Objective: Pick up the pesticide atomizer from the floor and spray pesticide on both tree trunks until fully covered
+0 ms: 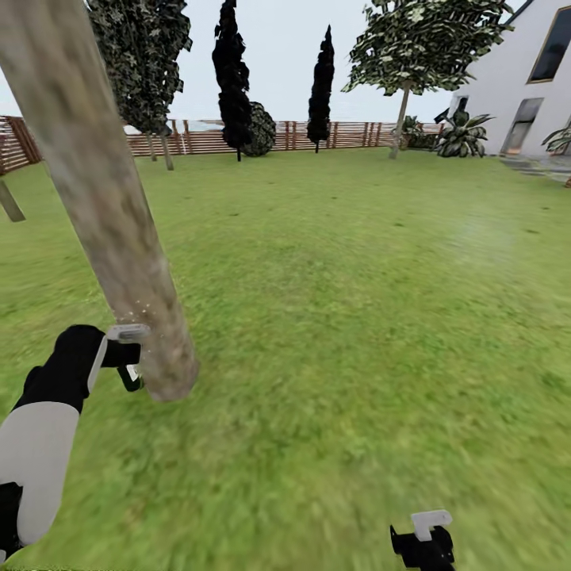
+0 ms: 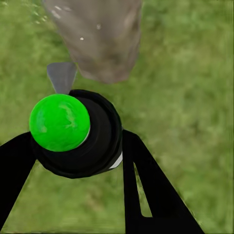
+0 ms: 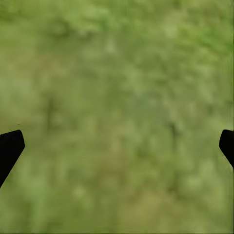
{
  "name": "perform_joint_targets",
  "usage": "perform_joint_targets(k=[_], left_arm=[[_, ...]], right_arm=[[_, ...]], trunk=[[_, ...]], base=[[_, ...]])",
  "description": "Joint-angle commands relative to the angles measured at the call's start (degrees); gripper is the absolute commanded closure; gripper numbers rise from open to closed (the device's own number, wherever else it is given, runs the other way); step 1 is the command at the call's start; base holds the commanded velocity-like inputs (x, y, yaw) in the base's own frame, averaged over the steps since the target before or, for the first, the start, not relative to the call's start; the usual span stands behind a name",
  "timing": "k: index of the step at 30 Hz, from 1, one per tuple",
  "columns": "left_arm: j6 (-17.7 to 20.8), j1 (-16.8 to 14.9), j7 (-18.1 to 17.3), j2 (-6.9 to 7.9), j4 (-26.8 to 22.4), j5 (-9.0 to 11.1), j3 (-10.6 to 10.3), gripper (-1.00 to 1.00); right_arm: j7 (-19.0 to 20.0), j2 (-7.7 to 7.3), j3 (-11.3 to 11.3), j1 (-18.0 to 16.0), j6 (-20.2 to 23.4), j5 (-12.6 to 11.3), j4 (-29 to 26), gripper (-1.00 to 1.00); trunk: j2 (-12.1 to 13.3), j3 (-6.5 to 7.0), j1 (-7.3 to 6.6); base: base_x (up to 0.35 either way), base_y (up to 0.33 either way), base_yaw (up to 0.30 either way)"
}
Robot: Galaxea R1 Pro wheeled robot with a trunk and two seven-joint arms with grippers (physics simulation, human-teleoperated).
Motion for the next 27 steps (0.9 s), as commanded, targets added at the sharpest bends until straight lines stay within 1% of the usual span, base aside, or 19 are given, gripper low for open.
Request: perform_joint_targets(k=[1,5,8,14,19,21,23,25,27], left_arm=[[0.01,0.0,1.34,-0.06,0.0,0.35,0.0,1.0],[0.02,0.02,2.31,-0.09,0.07,0.6,0.13,1.0],[0.01,0.01,2.37,-0.09,0.06,0.79,0.17,1.0],[0.01,0.09,2.37,-0.09,0.09,0.82,0.25,1.0],[0.01,0.07,2.4,-0.02,0.11,0.91,0.26,1.0],[-0.36,0.12,2.39,0.08,0.8,0.69,0.38,1.0],[-0.73,0.19,2.38,0.66,2.11,0.51,0.66,1.0],[-1.05,0.29,2.37,1.25,3.35,0.42,0.74,1.0],[-2.33,0.35,2.49,0.97,4.95,0.44,0.5,1.0]], right_arm=[[0.0,0.0,0.0,0.0,0.0,0.0,0.0,-1.0],[0.0,0.0,0.0,0.0,0.0,0.0,0.0,-1.0],[0.0,0.0,0.0,0.0,0.0,0.0,0.0,-1.0],[0.09,0.03,0.0,0.0,0.0,0.08,0.06,-1.0],[0.08,0.09,0.0,0.0,0.0,0.09,0.08,-1.0],[0.09,0.09,0.0,0.0,0.0,0.09,0.07,-1.0],[0.09,0.09,0.0,0.0,0.0,0.09,0.07,-1.0],[0.09,0.09,0.0,0.0,0.0,0.09,0.05,-1.0],[0.09,0.09,0.0,0.0,0.0,0.07,0.03,-1.0]], trunk=[[0.0,0.0,0.0],[0.0,0.0,0.0],[0.0,0.0,0.0],[0.0,0.0,0.0],[0.0,0.0,0.0],[0.0,0.0,0.0],[0.0,0.0,0.0],[0.0,0.0,0.0],[0.0,0.0,0.0]], base=[[0.219,-0.209,0.276],[0.229,-0.202,0.261],[0.177,-0.224,0.039],[0.024,-0.267,0.009],[0.0,-0.272,0.238],[0.0,-0.272,0.274],[0.0,-0.272,0.247],[0.042,-0.272,0.085],[0.175,-0.226,0.017]])
